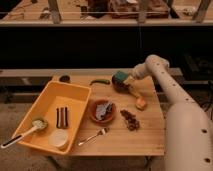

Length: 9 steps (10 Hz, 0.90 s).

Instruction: Wipe purple bowl with sponge

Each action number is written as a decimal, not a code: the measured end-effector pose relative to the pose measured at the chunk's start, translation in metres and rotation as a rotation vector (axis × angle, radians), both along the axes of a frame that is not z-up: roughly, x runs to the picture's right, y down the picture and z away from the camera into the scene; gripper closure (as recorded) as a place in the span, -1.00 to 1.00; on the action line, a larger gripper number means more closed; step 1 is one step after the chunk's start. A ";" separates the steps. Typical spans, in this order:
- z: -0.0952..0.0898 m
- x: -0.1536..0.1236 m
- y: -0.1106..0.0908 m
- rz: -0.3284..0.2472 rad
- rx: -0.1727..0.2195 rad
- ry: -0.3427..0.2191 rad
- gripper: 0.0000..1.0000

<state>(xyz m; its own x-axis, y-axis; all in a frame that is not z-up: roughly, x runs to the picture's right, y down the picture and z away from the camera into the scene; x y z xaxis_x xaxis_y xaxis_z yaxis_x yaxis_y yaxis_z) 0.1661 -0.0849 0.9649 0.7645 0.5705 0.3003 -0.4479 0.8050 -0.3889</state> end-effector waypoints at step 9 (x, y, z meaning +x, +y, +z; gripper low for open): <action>0.015 -0.030 -0.007 0.071 -0.066 0.045 1.00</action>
<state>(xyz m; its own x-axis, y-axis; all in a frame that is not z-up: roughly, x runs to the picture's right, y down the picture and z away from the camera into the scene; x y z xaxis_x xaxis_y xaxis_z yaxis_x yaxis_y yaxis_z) 0.1363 -0.0915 0.9798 0.7332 0.6410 0.2269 -0.5211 0.7441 -0.4181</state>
